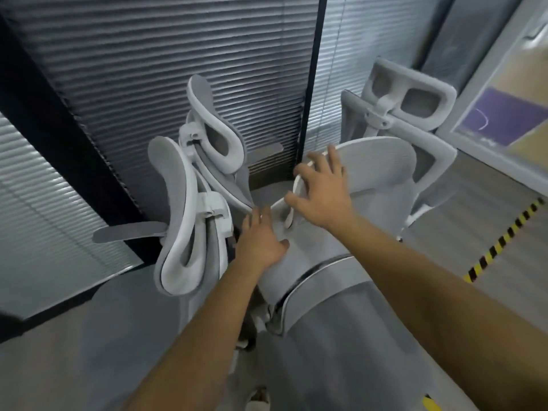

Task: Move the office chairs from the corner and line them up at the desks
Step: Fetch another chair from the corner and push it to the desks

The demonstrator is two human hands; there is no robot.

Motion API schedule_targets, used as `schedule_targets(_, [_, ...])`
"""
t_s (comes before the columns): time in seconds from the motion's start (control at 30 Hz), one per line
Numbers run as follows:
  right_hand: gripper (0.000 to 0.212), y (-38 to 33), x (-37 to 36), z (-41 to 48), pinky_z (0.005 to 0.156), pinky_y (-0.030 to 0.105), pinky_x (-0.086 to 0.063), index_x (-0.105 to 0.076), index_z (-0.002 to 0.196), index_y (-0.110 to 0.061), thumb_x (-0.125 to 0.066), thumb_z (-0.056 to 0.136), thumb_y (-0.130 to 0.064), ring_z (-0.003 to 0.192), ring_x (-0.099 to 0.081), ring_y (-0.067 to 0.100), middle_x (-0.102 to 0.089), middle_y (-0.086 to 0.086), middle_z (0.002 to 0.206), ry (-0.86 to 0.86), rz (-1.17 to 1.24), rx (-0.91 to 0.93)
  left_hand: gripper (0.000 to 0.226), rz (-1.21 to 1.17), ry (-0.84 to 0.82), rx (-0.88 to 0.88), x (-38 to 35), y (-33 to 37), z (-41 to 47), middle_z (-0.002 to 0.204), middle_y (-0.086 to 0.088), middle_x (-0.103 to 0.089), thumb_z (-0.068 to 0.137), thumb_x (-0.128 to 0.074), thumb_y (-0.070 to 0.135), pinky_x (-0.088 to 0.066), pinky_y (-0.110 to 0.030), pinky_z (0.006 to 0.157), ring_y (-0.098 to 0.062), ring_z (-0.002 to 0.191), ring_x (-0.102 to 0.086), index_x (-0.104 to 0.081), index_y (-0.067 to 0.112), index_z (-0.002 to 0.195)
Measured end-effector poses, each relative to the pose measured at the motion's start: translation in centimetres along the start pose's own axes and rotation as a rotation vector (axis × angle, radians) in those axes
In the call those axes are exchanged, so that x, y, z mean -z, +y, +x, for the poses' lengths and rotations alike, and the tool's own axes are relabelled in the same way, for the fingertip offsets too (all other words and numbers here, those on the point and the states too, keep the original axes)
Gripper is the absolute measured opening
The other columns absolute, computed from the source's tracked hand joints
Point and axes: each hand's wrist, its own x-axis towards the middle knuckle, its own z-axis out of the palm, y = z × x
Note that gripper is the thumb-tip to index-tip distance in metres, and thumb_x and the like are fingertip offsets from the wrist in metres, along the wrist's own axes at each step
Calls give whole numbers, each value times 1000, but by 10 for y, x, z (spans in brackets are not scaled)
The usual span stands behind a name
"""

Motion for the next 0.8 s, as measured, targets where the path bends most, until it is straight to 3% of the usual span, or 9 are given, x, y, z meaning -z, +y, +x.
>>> schedule_targets(0.1, [56, 10, 8, -15, 108, 65, -23, -60, 113, -25, -51, 71, -60, 146, -6, 40, -45, 8, 142, 16, 62, 33, 81, -167, 19, -5, -8, 0, -8, 153, -5, -34, 81, -62, 47, -41, -48, 104, -32, 135, -39, -25, 21, 149])
schedule_targets(0.2, [50, 13, 17, -38, 111, 61, -24, -61, 115, -24, -60, 75, -54, 148, -6, 36, -44, 7, 142, 1, 99, 56, 62, -143, 101, -13, -13, 8, -35, 134, -4, -53, 83, -58, 45, -49, -46, 91, -32, 120, -53, -40, 24, 139])
schedule_targets(0.33, [50, 9, 32, -82, 116, 54, -22, -61, 123, -22, -68, 77, -40, 149, -8, 29, -39, 5, 150, -5, 222, 48, 29, -201, 134, 6, -15, 17, -86, 104, -1, -65, 89, -52, 37, -45, -34, 74, -28, 97, -62, -60, 27, 115])
schedule_targets(0.5, [54, 9, 64, -167, 118, 45, -21, -56, 132, -21, -66, 80, -29, 149, -8, 20, -30, 0, 157, -39, 318, 50, 25, -309, 133, -5, -36, 35, -173, 90, 9, -63, 88, -55, 28, -42, -28, 64, -15, 77, -56, -66, 28, 110])
schedule_targets(0.6, [52, 11, 82, -228, 115, 54, -21, -58, 127, -25, -61, 75, -29, 148, -12, 20, -33, -6, 155, 12, 281, 56, 32, -345, 100, -79, -65, 42, -236, 98, 9, -64, 87, -55, 29, -50, -28, 71, -9, 78, -61, -65, 34, 116])
schedule_targets(0.67, [48, 12, 89, -267, 112, 55, -21, -61, 120, -27, -61, 73, -26, 146, -21, 23, -39, -9, 152, 81, 241, 51, 40, -395, 26, -175, -83, 38, -275, 107, 15, -59, 88, -58, 23, -45, -13, 74, 2, 88, -59, -58, 43, 122])
schedule_targets(0.73, [43, 13, 96, -307, 110, 52, -23, -63, 114, -27, -63, 71, -20, 142, -29, 28, -47, -9, 146, 178, 225, 67, 48, -410, -53, -288, -97, 30, -302, 118, 18, -55, 88, -61, 15, -37, -2, 81, 6, 103, -55, -56, 37, 131])
schedule_targets(0.8, [38, 15, 107, -348, 109, 53, -24, -64, 108, -28, -63, 73, -15, 141, -32, 28, -51, -11, 142, 255, 218, 59, 45, -403, -97, -345, -99, 20, -316, 125, 17, -52, 87, -63, 13, -36, -2, 87, 8, 112, -50, -60, 32, 128])
